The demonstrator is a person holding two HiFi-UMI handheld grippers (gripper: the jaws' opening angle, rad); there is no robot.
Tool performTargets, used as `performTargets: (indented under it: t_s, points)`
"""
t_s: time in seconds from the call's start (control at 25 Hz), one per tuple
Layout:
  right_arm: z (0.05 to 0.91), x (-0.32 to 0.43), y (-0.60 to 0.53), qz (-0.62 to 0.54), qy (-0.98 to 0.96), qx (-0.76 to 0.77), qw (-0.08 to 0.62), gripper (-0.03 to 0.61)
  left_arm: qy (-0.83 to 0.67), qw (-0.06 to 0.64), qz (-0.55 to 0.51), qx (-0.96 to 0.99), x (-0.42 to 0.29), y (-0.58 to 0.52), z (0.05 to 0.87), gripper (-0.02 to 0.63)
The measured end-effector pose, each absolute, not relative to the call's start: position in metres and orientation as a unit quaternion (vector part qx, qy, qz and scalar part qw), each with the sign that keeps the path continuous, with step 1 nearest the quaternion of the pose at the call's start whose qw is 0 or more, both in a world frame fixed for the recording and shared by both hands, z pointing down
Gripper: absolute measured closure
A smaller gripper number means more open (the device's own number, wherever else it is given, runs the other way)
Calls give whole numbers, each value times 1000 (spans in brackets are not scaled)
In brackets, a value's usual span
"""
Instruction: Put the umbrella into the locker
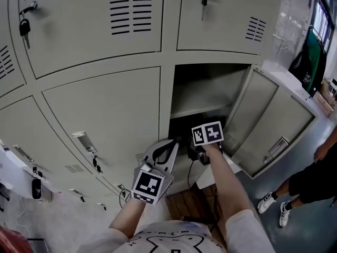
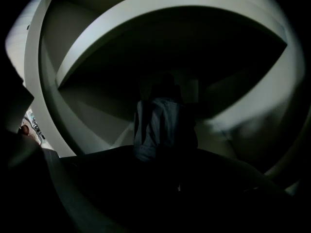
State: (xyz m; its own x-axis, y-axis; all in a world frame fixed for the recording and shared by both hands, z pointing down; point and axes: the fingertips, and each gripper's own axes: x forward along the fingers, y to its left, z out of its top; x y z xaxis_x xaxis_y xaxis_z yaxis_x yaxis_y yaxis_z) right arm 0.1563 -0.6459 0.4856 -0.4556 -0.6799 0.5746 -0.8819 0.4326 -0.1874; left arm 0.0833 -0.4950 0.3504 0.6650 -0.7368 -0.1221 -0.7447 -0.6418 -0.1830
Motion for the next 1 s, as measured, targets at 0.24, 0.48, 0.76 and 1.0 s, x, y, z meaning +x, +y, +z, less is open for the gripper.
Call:
performTargets:
  t_s: [0.24,0.48,0.76,1.0]
  points:
    - [494,150,-664,253,-825,462,206,299,421,115,11,-900,80,-502,351,606]
    - [494,148,-675,296,-823,458,160,308,422,122,5,-898,81,-508,349,606]
    - [470,151,-684,253,-834,480,101,391,413,129,0,-901,86,-508,350,606]
    - [433,162,-661,160,-853,491,70,393,399,132,1,-907,94,-505,349,606]
